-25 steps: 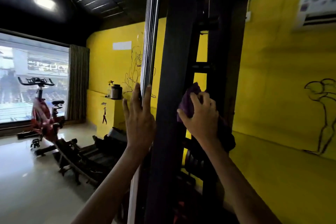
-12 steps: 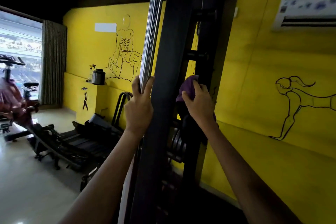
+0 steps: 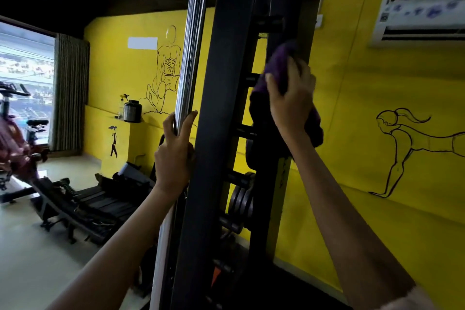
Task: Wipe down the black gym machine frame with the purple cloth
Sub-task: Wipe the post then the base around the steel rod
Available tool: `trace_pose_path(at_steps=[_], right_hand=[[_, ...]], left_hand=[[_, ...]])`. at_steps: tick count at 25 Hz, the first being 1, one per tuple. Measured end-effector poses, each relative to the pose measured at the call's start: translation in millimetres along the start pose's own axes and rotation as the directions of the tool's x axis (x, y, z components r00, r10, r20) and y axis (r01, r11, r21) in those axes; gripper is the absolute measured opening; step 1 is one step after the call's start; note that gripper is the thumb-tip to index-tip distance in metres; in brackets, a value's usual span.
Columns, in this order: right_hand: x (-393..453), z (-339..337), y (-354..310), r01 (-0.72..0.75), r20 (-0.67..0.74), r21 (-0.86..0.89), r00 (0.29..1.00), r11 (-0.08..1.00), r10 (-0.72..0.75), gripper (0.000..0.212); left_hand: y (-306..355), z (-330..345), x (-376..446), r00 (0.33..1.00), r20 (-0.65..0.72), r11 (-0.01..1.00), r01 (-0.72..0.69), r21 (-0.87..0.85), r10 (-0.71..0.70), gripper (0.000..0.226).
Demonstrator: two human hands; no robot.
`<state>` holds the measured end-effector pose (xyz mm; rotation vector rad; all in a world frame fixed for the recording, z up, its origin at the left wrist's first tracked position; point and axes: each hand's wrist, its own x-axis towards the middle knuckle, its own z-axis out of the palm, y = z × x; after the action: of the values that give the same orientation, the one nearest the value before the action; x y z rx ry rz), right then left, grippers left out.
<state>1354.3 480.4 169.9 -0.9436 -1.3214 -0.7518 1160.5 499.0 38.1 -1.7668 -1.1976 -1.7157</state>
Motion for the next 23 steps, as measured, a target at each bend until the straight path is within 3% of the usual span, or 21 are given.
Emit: trace_pose_path(at_steps=[3,5,6,8,10,11,12,17,23], right_hand=[[18,30,-6,0.227,0.392,-0.378,0.918,0.898,-0.067,0.058],[22,34,0,0.273,0.42,-0.395,0.903,0.877,-0.092,0.058],[27,33,1,0.227,0.398,-0.326,0.913,0.918,-0.085,0.056],[47,28,-2,-0.074,0.425,-0.175,0.894,0.982,0.143,0.052],[65,23,-11,-0.414,0.535,-0.13,0.736,0.901,0.415,0.058],[69,23,-13,-0.486,0.554,-0.151,0.68,0.861,0.48,0.062],[69,22,-14,-0.492,0.555,-0.174,0.667,0.853,0.498,0.063],[50,25,-3,-0.291,0.442,-0.147,0.836,0.946,0.325,0.041],[36,-3,-10,-0.222,0.411,-0.188,0.867,0.957,0.282,0.037]], left_hand=[[1,1,1,1.0,-0.004,1.0,0.022,-0.012,-0.023,0.083],[2,1,1,1.0,-0.014,1.0,0.024,-0.01,-0.024,0.081],[3,1,1,1.0,-0.014,1.0,0.027,-0.008,-0.027,0.08],[2,1,2,0.999,-0.001,0.999,0.037,0.007,-0.037,0.079],[0,2,1,0.999,0.007,0.999,0.036,0.023,-0.036,0.078],[-1,3,0,0.999,0.006,0.999,0.032,0.025,-0.032,0.079],[-2,3,0,1.0,0.001,0.999,0.028,0.028,-0.028,0.079],[-2,4,1,0.999,-0.04,0.998,0.008,0.063,-0.005,0.078],[-3,2,-1,0.999,-0.036,0.998,0.001,0.066,0.002,0.075]])
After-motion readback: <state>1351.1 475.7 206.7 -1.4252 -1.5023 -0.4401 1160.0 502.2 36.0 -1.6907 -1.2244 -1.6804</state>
